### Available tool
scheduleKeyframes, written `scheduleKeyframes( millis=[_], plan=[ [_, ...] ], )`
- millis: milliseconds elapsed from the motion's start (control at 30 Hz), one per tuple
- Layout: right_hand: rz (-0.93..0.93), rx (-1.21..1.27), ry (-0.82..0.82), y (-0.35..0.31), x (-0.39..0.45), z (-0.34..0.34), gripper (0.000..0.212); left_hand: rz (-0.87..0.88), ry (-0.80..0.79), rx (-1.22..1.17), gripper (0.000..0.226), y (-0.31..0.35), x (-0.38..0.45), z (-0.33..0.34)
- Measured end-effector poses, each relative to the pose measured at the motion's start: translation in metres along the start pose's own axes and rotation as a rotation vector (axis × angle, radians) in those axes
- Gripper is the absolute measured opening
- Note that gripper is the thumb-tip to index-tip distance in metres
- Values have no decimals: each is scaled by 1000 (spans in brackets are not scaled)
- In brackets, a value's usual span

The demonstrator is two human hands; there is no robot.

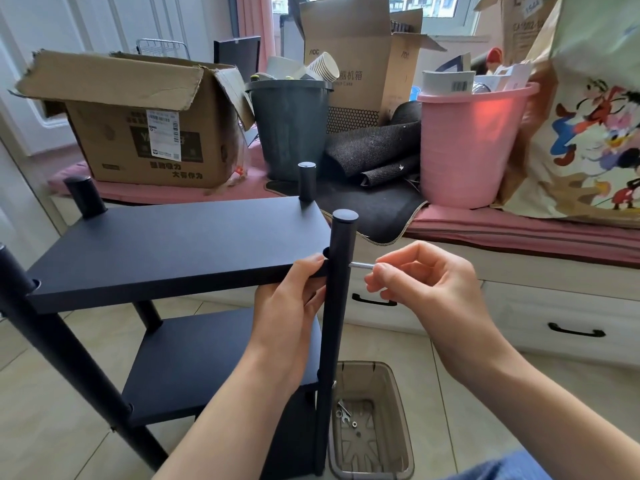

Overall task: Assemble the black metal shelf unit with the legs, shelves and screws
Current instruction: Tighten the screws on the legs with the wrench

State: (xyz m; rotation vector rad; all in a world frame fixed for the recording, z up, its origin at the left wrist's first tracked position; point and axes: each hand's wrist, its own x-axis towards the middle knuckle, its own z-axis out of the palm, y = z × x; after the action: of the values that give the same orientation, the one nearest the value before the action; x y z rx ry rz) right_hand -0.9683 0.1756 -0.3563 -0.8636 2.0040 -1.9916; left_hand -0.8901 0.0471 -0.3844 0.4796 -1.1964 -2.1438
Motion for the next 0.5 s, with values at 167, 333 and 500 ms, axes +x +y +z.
scheduleKeyframes(
  millis=[167, 333, 500],
  plan=[
    [2, 18, 29, 0, 1, 0, 8, -37, -38, -9, 17, 4, -2, -2],
    [72, 118, 109, 5, 8, 0, 14, -101, -94, -9, 19, 10, -4, -5],
    [178, 195, 118, 12, 23, 9, 22, -117, -83, 3, 22, 18, -7, -18]
  ],
)
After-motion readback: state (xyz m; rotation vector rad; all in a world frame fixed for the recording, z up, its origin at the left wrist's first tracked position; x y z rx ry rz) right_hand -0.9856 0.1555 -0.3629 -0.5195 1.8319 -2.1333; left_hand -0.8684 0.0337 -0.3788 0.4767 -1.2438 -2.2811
